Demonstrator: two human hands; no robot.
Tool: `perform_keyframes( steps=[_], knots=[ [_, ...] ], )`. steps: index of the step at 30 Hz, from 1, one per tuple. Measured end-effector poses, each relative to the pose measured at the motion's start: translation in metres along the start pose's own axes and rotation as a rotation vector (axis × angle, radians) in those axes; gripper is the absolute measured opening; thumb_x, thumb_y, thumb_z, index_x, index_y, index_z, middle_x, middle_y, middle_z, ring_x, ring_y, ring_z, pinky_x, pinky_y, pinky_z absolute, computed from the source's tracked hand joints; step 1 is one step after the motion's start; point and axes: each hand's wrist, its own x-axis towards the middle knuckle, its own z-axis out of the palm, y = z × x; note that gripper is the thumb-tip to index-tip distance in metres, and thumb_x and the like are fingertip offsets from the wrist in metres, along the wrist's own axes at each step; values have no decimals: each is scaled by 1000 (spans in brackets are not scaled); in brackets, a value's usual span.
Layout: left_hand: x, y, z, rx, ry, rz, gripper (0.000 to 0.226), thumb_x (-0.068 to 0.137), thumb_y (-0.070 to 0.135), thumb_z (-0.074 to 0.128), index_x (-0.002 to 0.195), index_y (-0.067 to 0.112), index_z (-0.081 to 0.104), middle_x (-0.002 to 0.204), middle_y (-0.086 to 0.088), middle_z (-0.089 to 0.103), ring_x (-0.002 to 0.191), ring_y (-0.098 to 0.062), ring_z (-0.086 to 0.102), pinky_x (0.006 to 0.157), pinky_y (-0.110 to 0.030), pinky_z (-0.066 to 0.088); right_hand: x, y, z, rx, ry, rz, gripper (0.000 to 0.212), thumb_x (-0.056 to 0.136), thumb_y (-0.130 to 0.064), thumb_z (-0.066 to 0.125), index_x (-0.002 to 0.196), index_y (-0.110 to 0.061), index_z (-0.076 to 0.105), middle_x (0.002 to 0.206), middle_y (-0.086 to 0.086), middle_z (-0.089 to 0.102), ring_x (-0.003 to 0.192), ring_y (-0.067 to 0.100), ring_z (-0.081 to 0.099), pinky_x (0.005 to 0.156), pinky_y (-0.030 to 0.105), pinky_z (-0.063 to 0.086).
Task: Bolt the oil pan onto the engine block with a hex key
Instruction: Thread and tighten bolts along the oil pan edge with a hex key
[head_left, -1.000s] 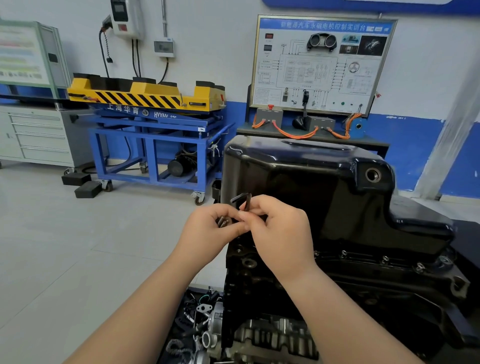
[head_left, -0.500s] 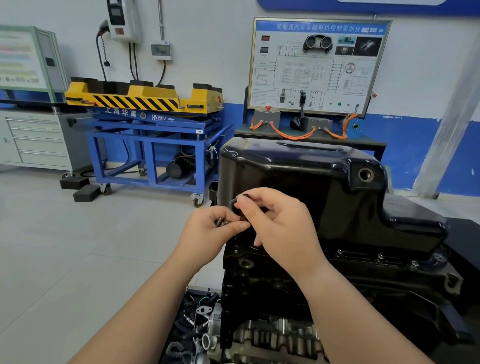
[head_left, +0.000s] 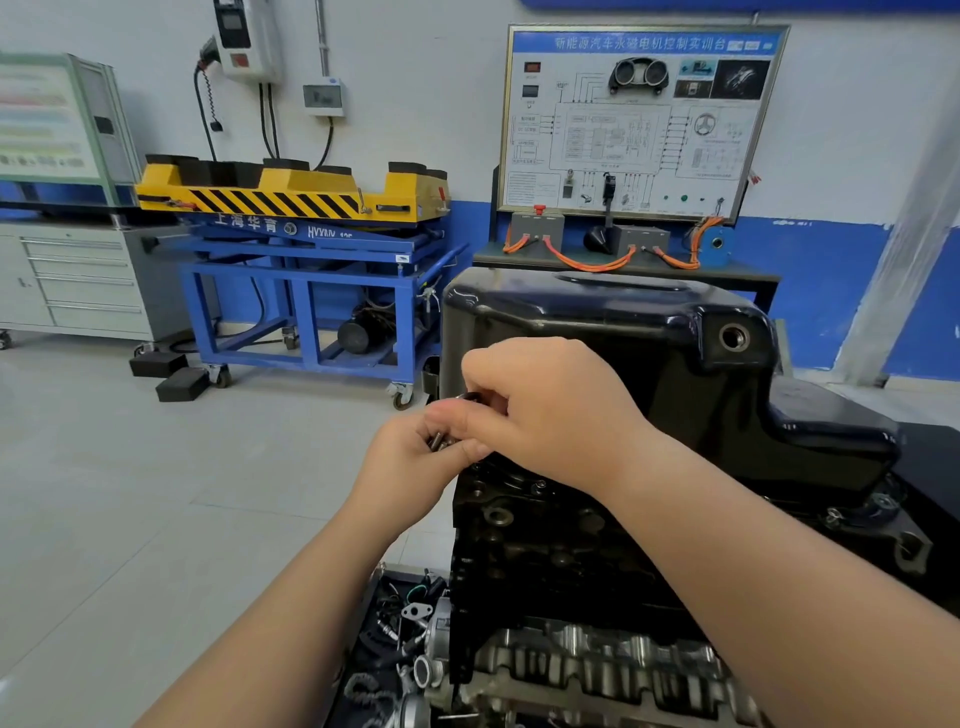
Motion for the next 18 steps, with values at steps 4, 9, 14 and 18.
perform_keyframes(
  steps=[4,9,14,18],
  knots=[
    [-1,2,0,34,10,-11,34,77,-1,61,56,23,48,42,14,39,42,-1,34,42,-7,25,3,-2,8,-45,103,-96,45,91,-42,57,61,-16,36,54,-4,33,49,19,36,45,30,29],
    [-1,0,-1,32,27,-52,38,78,3,63,50,25,48,41,13,34,41,-3,29,40,-11,22,5,0,19,-59,302,-154,45,85,-32,65,54,-14,39,52,-5,28,46,15,30,39,29,30],
    [-1,4,1,43,-13,-40,49,80,4,64,43,34,56,37,12,37,37,-3,32,40,-7,22,3,5,24,-60,408,-169,46,85,-27,67,52,-15,37,51,-5,27,46,12,28,39,27,27],
    [0,7,-1,63,-12,-38,44,78,6,65,46,35,58,39,13,40,39,-3,34,41,-7,24,1,3,26,-51,434,-125,42,88,-32,57,57,-20,30,50,-5,27,43,15,31,40,25,26]
  ],
)
